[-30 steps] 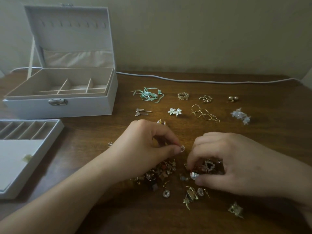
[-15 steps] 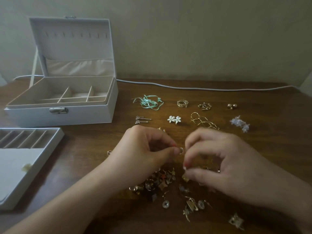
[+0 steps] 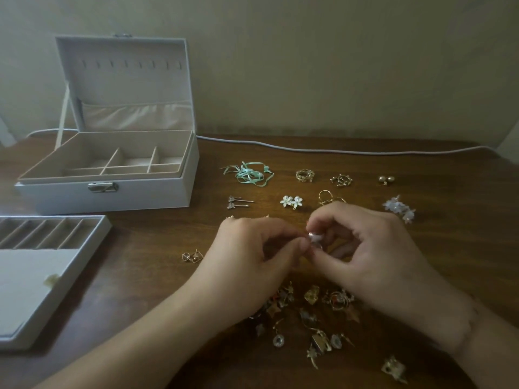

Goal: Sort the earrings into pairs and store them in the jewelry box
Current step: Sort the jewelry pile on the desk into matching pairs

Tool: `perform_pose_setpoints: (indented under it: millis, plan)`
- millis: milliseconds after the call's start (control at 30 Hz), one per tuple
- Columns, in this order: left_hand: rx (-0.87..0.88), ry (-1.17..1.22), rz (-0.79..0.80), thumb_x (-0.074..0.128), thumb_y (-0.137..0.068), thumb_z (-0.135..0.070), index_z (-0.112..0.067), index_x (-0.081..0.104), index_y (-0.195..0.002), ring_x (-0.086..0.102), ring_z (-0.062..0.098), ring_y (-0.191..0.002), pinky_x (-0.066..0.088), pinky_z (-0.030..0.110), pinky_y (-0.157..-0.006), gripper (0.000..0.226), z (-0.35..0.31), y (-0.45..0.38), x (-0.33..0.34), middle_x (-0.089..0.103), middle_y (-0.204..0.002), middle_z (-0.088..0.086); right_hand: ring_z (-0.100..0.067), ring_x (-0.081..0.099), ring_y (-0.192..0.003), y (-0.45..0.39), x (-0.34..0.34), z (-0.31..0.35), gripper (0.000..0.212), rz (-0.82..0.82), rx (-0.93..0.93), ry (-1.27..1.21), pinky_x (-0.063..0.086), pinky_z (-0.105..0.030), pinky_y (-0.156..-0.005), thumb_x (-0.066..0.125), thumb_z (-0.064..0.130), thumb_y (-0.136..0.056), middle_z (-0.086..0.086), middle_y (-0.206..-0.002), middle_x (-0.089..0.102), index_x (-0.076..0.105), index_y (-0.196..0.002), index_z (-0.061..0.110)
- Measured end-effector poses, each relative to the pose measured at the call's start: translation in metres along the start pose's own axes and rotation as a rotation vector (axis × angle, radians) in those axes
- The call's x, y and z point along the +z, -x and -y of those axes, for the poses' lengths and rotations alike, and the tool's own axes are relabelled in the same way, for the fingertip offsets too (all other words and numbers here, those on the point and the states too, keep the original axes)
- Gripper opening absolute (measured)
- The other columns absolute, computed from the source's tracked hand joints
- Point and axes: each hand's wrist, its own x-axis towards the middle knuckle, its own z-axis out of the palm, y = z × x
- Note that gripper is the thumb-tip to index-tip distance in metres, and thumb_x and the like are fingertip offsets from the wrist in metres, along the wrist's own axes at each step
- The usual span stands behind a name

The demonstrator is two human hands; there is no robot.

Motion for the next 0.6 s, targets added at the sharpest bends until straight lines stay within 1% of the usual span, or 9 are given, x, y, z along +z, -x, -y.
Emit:
perform_pose_setpoints:
  millis: [67, 100, 200, 267, 333, 400, 500, 600]
  plan:
    - [0.078, -0.231, -0.024, 0.066, -0.089, -0.033, -0.032, 0.072, -0.105, 0.064, -0.008, -0.084, 0.051, 0.009, -0.07, 0.018, 0.0, 0.0, -0.005, 0.07, -0.083, -0.021, -0.006, 0.063, -0.076, -0.005, -0.001, -0.01, 0.02, 0.03, 0.054, 0.07, 0.053, -0.018, -0.059, 0.078, 0.012, -0.076, 0.012, -0.079, 0.063, 0.067, -0.087, 0.025]
    - [0.084, -0.301, -0.031, 0.065, -0.088, -0.034, -0.032, 0.071, -0.108, 0.062, -0.008, -0.086, 0.051, 0.008, -0.071, 0.021, 0.001, -0.001, -0.009, 0.069, -0.086, -0.021, -0.004, 0.061, -0.076, -0.009, -0.002, -0.015, 0.019, 0.044, 0.092, 0.1, 0.052, -0.015, -0.06, 0.078, 0.014, -0.076, 0.012, -0.078, 0.062, 0.067, -0.086, 0.026]
    - [0.073, -0.405, -0.031, 0.066, -0.089, -0.03, -0.034, 0.071, -0.108, 0.061, -0.006, -0.084, 0.047, 0.008, -0.072, 0.021, 0.009, -0.006, -0.021, 0.068, -0.09, -0.02, 0.0, 0.057, -0.072, -0.019, -0.001, -0.031, 0.013, 0.053, 0.182, 0.223, 0.044, -0.009, -0.059, 0.076, 0.023, -0.079, 0.016, -0.077, 0.059, 0.066, -0.086, 0.029]
    - [0.086, -0.446, 0.002, 0.067, -0.089, -0.026, -0.034, 0.071, -0.107, 0.061, -0.002, -0.089, 0.049, 0.015, -0.078, 0.02, 0.013, -0.007, -0.025, 0.068, -0.096, -0.02, 0.002, 0.054, -0.07, -0.023, 0.0, -0.039, 0.01, 0.068, 0.208, 0.303, 0.04, -0.008, -0.057, 0.073, 0.029, -0.082, 0.019, -0.08, 0.058, 0.065, -0.088, 0.03]
    - [0.104, -0.457, 0.068, 0.067, -0.089, -0.03, -0.034, 0.07, -0.109, 0.059, 0.001, -0.096, 0.052, 0.024, -0.084, 0.021, 0.015, -0.007, -0.025, 0.065, -0.101, -0.019, 0.004, 0.052, -0.078, -0.024, 0.001, -0.043, 0.008, 0.122, 0.218, 0.355, 0.041, -0.012, -0.065, 0.07, 0.033, -0.084, 0.019, -0.086, 0.057, 0.065, -0.089, 0.031]
    - [0.172, -0.469, 0.156, 0.066, -0.089, -0.038, -0.034, 0.068, -0.114, 0.055, 0.002, -0.102, 0.051, 0.03, -0.088, 0.026, 0.013, -0.006, -0.02, 0.062, -0.106, -0.019, 0.003, 0.052, -0.082, -0.023, 0.001, -0.047, 0.006, 0.145, 0.219, 0.365, 0.043, -0.018, -0.07, 0.068, 0.035, -0.085, 0.018, -0.089, 0.058, 0.066, -0.09, 0.032]
    - [0.306, -0.491, 0.279, 0.063, -0.089, -0.046, -0.037, 0.064, -0.119, 0.049, 0.002, -0.109, 0.047, 0.032, -0.095, 0.031, 0.008, -0.002, -0.008, 0.06, -0.113, -0.021, 0.0, 0.05, -0.082, -0.024, 0.006, -0.05, 0.009, 0.113, 0.192, 0.376, 0.043, -0.023, -0.073, 0.066, 0.034, -0.087, 0.018, -0.089, 0.058, 0.067, -0.095, 0.032]
    - [0.359, -0.485, 0.314, 0.063, -0.09, -0.046, -0.037, 0.064, -0.119, 0.047, 0.0, -0.112, 0.045, 0.032, -0.098, 0.03, 0.007, -0.001, 0.002, 0.059, -0.114, -0.021, -0.002, 0.049, -0.087, -0.026, 0.01, -0.053, 0.018, 0.084, 0.176, 0.363, 0.045, -0.024, -0.078, 0.065, 0.032, -0.088, 0.016, -0.093, 0.058, 0.067, -0.106, 0.03]
